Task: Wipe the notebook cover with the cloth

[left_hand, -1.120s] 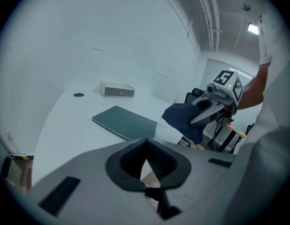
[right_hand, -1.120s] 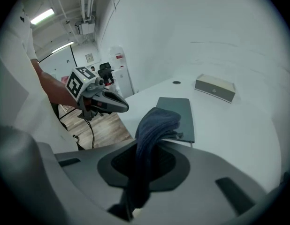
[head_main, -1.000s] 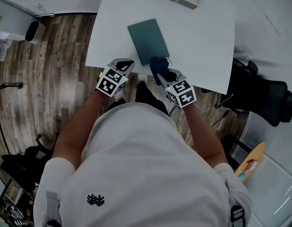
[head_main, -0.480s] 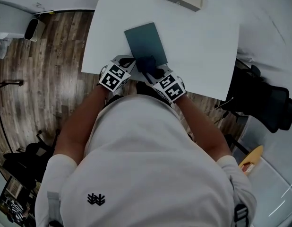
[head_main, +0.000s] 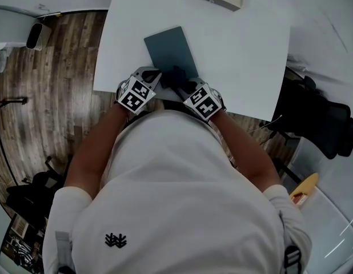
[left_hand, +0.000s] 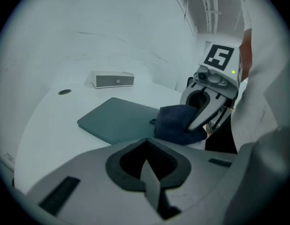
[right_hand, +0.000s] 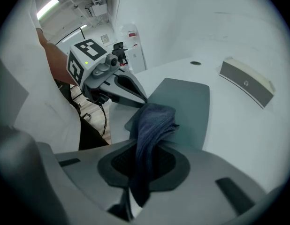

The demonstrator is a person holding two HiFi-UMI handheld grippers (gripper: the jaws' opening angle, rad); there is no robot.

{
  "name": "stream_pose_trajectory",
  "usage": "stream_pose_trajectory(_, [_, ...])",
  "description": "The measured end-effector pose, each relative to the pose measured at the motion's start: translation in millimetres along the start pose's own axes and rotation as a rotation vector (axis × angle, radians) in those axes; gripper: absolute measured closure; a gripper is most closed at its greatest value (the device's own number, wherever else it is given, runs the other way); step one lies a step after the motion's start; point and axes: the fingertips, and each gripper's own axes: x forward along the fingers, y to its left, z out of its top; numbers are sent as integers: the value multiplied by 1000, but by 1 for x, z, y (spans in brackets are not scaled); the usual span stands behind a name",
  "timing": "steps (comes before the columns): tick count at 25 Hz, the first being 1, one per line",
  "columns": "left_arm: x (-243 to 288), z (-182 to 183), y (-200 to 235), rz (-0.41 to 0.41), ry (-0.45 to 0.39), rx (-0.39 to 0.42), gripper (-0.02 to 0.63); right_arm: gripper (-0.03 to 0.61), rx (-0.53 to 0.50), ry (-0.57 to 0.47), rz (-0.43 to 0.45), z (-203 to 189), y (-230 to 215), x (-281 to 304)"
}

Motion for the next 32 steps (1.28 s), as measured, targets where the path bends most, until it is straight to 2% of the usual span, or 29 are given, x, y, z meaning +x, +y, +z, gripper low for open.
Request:
stream_pose_trajectory(8, [0, 0, 1, -7, 1, 9, 614, 535, 77, 24, -58, -22, -39, -18])
stream_pose_trajectory(19, [1, 0, 2, -12, 0, 30, 614, 535, 115, 83, -107, -43, -80, -42])
stream_pose_trajectory(25, [2, 0, 2, -11, 2, 29, 614, 535, 86, 49, -58, -9, -68, -50])
stream_pose_trajectory(32, [4, 1, 2, -3, -1, 48, 614, 535, 36, 18, 31, 40, -36, -10])
